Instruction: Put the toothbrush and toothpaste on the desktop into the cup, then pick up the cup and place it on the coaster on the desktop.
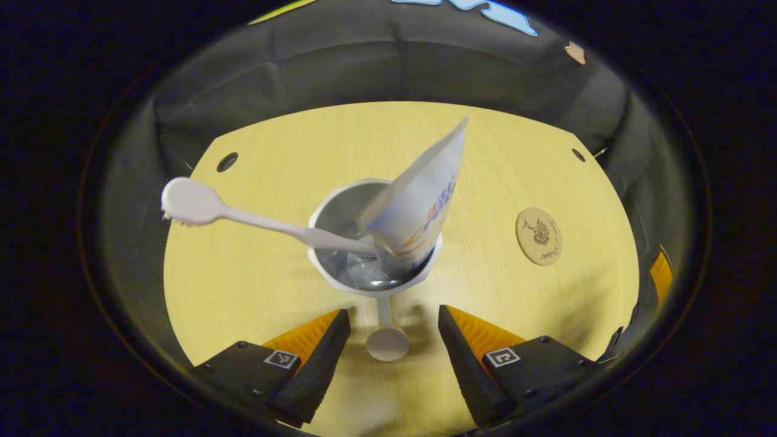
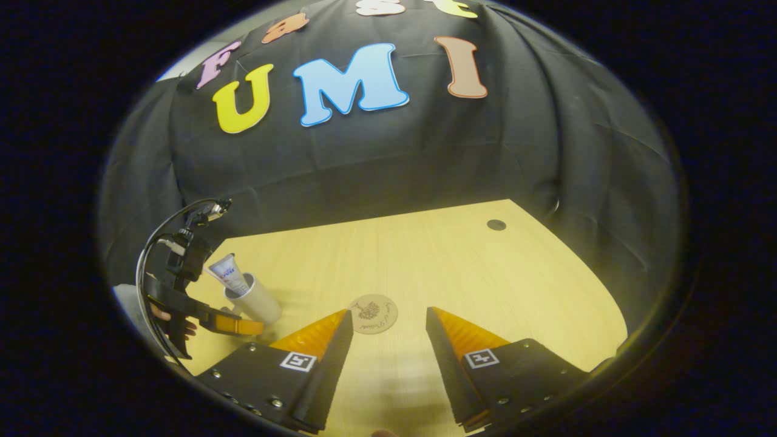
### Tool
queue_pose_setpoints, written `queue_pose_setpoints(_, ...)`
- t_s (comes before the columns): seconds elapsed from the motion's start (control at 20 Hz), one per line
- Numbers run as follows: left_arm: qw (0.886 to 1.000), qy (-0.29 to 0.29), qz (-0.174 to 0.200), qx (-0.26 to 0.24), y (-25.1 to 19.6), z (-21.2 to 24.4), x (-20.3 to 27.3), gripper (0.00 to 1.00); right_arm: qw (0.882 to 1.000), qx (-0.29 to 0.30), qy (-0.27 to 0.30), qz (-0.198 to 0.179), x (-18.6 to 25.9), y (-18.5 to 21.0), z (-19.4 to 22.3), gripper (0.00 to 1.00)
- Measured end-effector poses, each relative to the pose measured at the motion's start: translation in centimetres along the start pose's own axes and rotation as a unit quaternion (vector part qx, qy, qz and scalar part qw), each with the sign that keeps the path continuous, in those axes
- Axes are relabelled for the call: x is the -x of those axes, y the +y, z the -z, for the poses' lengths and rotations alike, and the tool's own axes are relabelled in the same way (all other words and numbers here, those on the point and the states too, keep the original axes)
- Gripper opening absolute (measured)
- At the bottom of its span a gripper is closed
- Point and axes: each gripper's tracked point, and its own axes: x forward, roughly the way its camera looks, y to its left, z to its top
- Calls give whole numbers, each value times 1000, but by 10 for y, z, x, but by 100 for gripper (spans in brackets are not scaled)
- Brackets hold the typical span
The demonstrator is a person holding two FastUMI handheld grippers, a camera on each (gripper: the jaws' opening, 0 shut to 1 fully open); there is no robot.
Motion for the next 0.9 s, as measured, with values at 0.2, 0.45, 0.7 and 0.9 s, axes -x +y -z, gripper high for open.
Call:
queue_pose_setpoints(0.2, 1000, 4, -7, -1, -2, -2, -6, 86, 1000, -3, 13, 4, 0, -2, 3, 73)
queue_pose_setpoints(0.45, 1000, -4, -20, 16, 8, -5, -13, 63, 1000, -6, 23, 6, 1, -2, 4, 73)
queue_pose_setpoints(0.7, 999, -1, -16, 28, 13, -5, -19, 52, 999, -3, 35, 10, -1, -3, 9, 73)
queue_pose_setpoints(0.9, 1000, -5, -16, 19, 13, -5, -22, 38, 999, -3, 46, 10, -1, -2, 14, 73)
